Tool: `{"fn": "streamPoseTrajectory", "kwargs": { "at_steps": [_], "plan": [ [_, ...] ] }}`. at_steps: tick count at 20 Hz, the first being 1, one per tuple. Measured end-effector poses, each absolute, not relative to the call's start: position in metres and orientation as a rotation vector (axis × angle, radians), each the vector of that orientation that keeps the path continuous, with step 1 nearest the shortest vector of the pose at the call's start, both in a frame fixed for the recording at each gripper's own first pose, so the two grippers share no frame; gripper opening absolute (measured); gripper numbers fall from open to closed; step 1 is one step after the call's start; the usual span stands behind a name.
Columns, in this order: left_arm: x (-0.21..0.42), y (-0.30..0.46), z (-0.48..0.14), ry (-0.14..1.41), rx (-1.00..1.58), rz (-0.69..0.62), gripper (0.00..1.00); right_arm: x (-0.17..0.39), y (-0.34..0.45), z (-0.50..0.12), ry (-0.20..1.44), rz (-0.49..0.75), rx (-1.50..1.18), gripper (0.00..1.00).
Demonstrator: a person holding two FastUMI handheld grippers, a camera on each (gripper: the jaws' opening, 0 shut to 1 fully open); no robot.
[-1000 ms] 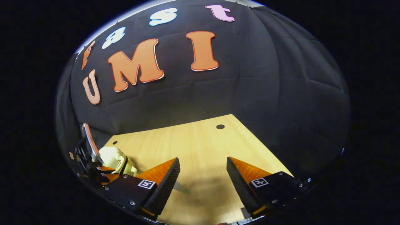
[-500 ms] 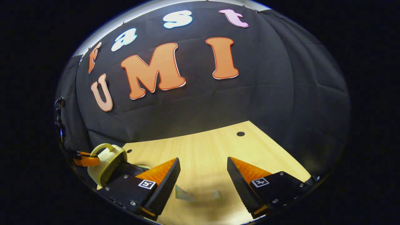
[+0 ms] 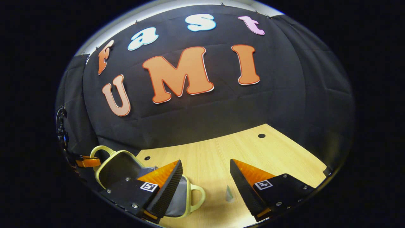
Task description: First open the suitcase, pack the skin care products into it, and then close the suitcase.
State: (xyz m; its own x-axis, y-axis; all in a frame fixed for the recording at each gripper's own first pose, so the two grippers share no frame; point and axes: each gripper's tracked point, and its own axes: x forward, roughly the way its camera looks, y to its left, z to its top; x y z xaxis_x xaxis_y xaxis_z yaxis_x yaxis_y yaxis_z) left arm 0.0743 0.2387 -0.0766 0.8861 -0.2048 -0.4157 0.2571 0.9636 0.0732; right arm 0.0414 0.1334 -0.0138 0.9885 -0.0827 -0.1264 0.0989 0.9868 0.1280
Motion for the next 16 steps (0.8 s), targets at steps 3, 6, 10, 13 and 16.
{"fn": "streamPoseTrajectory", "kwargs": {
  "at_steps": [3,6,10,13,16],
  "plan": [
    [0.079,0.285,-0.088,0.416,0.085,-0.225,0.08,0.041,0.167,-0.014,0.143,-0.053,0.157,0.95],
    [0.083,0.329,-0.111,0.443,0.051,-0.173,0.08,0.042,0.183,-0.004,0.142,-0.031,0.146,0.95],
    [0.090,0.378,-0.148,0.453,0.008,-0.141,0.08,0.043,0.188,-0.002,0.135,-0.054,0.105,0.95],
    [0.093,0.411,-0.188,0.520,-0.022,-0.112,0.08,0.045,0.195,-0.006,0.148,-0.056,0.109,0.95],
    [0.096,0.432,-0.223,0.571,-0.078,-0.095,0.08,0.046,0.198,-0.009,0.148,-0.062,0.110,0.95]
  ]
}}
